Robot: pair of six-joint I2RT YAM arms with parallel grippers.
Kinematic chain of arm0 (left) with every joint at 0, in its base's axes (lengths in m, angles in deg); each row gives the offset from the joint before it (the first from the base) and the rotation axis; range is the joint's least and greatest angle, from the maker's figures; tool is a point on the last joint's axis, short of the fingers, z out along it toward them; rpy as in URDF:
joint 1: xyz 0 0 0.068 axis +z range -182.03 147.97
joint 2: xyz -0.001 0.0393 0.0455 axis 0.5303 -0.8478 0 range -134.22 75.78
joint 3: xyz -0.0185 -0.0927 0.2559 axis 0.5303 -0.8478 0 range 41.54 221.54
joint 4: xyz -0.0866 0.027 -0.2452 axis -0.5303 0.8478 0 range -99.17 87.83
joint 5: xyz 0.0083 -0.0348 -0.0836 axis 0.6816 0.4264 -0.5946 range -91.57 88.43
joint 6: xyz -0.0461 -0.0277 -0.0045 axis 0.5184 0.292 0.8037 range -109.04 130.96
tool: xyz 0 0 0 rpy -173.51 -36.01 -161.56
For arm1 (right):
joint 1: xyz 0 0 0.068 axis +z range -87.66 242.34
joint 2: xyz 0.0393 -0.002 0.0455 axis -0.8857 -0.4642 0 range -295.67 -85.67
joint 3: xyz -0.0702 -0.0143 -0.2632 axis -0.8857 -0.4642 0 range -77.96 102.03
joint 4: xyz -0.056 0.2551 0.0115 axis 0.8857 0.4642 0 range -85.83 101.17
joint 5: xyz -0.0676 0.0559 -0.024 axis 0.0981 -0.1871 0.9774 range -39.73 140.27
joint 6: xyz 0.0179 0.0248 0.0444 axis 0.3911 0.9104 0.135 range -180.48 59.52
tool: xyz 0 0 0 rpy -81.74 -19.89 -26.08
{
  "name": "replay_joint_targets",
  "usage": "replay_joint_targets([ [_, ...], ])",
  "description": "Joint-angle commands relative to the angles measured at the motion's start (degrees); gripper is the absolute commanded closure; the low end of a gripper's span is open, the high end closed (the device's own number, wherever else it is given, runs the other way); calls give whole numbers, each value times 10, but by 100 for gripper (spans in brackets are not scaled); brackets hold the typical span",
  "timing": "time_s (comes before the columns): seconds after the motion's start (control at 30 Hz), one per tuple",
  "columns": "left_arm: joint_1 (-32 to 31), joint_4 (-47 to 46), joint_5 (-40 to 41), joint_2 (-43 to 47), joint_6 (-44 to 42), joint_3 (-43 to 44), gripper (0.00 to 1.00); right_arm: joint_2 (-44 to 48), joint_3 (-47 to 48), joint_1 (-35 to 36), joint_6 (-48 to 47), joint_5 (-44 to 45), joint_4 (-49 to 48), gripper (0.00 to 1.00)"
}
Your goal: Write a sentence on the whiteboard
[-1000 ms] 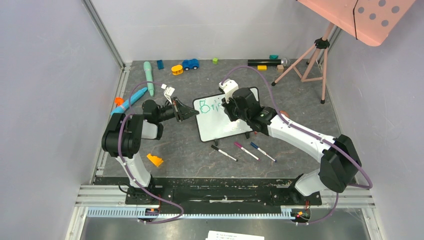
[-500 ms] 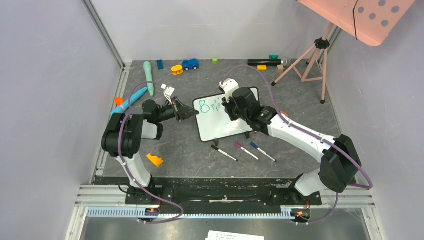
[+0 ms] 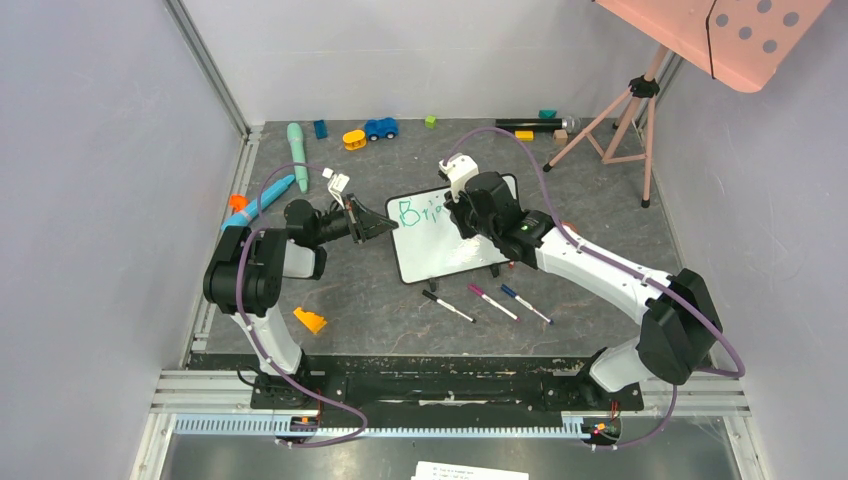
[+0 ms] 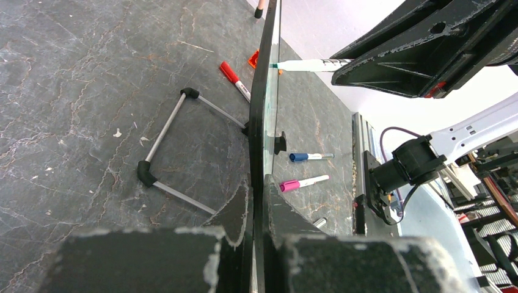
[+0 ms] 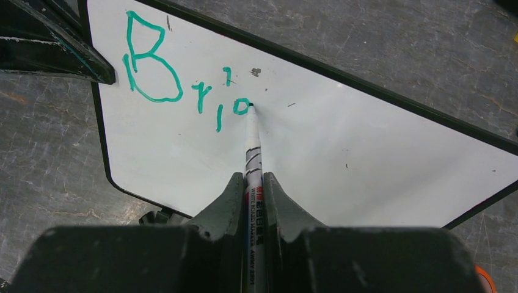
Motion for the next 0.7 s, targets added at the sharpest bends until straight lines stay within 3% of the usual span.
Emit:
replay_joint_targets([
  [0.0, -2, -26, -10, 16, -25, -3, 98, 3, 2, -5, -4, 12, -6, 100],
  [0.33, -3, -26, -10, 16, -25, -3, 98, 26, -55, -5, -2, -12, -17, 100],
  [0.67, -2, -26, -10, 17, -26, -4, 98, 19, -49, -5, 20, -45, -36, 100],
])
